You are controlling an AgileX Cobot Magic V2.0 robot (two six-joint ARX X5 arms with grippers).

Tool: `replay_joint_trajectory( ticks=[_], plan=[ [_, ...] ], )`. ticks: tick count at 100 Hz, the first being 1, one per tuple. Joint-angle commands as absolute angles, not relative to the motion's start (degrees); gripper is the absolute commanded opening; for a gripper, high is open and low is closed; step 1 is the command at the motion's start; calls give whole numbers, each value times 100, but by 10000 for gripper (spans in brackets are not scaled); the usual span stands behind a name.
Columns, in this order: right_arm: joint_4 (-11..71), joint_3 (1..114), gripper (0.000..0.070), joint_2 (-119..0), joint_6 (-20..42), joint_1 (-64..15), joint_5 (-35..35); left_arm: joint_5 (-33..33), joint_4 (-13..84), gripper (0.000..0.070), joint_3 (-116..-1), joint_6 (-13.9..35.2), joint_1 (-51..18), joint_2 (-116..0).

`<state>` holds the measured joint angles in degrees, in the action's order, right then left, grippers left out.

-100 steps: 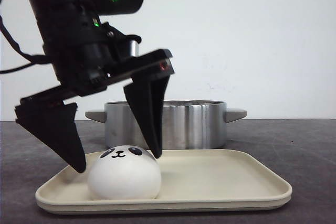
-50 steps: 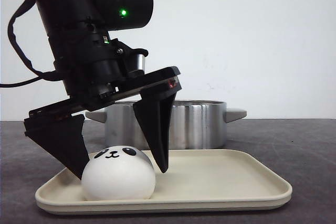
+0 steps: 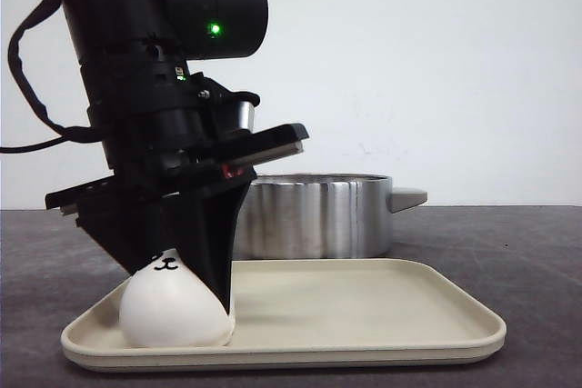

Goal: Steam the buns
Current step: 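Grasp the last panda bun on the tray with the left gripper, then lower the bun into the pot and open the left gripper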

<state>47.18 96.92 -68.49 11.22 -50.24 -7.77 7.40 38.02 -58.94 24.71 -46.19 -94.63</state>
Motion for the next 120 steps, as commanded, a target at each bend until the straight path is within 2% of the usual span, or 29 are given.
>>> replay_joint_trajectory(
  ticks=[1, 14, 26, 38, 49, 67, 97, 114, 120],
  plan=[
    [4678, 9793, 17, -6897, 1199, -5092, -801, 738, 3809, 10, -6154, 2314, -4698, -9312],
    [4678, 9793, 17, -6897, 1199, -5092, -799, 738, 3771, 10, -6573, 2220, -4731, -8941],
    [4676, 9793, 17, -6897, 1201, -5092, -799, 694, 3776, 11, -7074, 1841, -4729, -8746],
    [4674, 9793, 17, -6897, 1201, -5092, -799, 276, 3710, 10, -7612, 1535, -4707, -8731],
    [4676, 9793, 17, -6897, 1201, -5092, -799, -145, 3199, 11, -7802, 1286, -4648, -8731],
    [4681, 9793, 17, -6897, 1199, -5092, -799, -360, 2443, 10, -7808, 1264, -4311, -8884],
    [4681, 9793, 17, -6897, 1197, -5092, -799, -340, 2246, 19, -7811, 1273, -3562, -9769],
    [4685, 9793, 17, -6897, 1197, -5092, -801, -174, 1999, 45, -7832, 1310, -3273, -10298],
    [4687, 9793, 17, -6897, 1197, -5092, -801, 12, 1914, 101, -7839, 1310, -3205, -10416]
  ],
)
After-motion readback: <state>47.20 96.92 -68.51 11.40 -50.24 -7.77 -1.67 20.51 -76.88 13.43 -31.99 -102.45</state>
